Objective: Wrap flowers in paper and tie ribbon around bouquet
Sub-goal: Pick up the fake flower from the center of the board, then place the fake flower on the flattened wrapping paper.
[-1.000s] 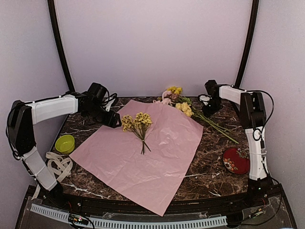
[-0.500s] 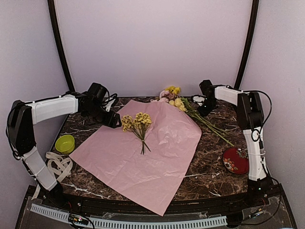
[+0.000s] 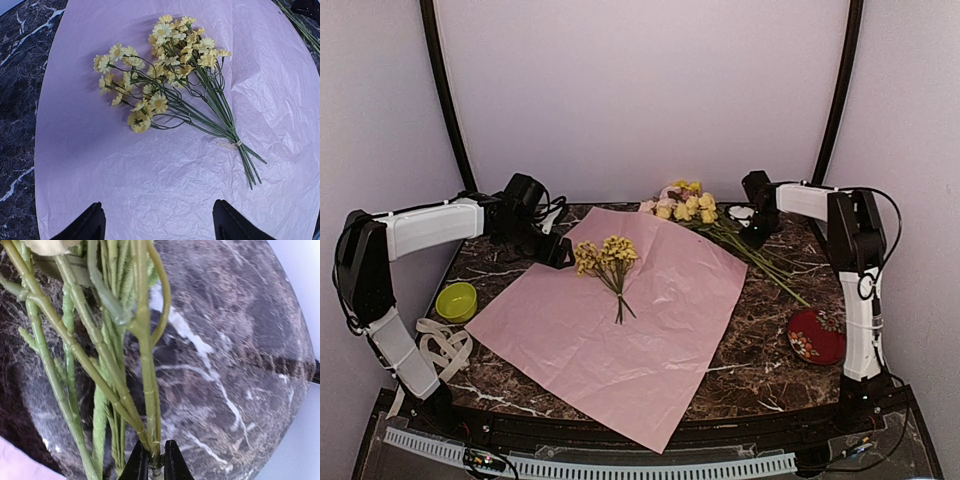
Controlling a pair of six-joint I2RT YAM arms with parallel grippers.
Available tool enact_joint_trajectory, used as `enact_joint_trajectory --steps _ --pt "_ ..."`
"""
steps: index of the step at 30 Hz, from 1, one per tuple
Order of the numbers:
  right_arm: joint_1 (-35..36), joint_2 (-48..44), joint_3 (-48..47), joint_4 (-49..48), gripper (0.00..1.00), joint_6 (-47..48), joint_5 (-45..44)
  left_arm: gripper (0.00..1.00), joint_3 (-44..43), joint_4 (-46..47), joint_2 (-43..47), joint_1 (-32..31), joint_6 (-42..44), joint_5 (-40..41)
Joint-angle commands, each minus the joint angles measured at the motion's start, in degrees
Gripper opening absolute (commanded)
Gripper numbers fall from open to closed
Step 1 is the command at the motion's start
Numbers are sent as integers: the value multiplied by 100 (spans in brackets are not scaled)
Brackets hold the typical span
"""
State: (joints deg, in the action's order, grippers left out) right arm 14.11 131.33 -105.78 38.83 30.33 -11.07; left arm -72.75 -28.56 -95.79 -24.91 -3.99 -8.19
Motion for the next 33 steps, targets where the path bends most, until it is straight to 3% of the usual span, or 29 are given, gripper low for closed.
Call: enact_joint_trajectory --steps 1,12,17,21,26,29,33 --pt "4 -590 266 -524 0 -225 -434 76 -136 -145 -16 32 74 -87" --pt "-59 -1354 913 -1409 0 -1220 -2097 76 -143 -152 48 46 69 -101" --pt "-111 -1750 1051 -1543 0 -1835 -2345 76 -138 -157 77 44 65 -113" --pt "-110 -2195 1047 -1377 0 -2517 -1728 76 -143 -158 77 45 56 -139" --pt "-14 -2679 1347 -1446 0 -3751 244 76 -147 -152 81 45 56 -200" --pt "341 -2828 1659 -1758 0 -4437 1234 76 -145 -157 123 47 50 -210" --pt "1234 -2802 1931 -2228 0 -5107 1835 76 -126 -136 177 49 47 -219"
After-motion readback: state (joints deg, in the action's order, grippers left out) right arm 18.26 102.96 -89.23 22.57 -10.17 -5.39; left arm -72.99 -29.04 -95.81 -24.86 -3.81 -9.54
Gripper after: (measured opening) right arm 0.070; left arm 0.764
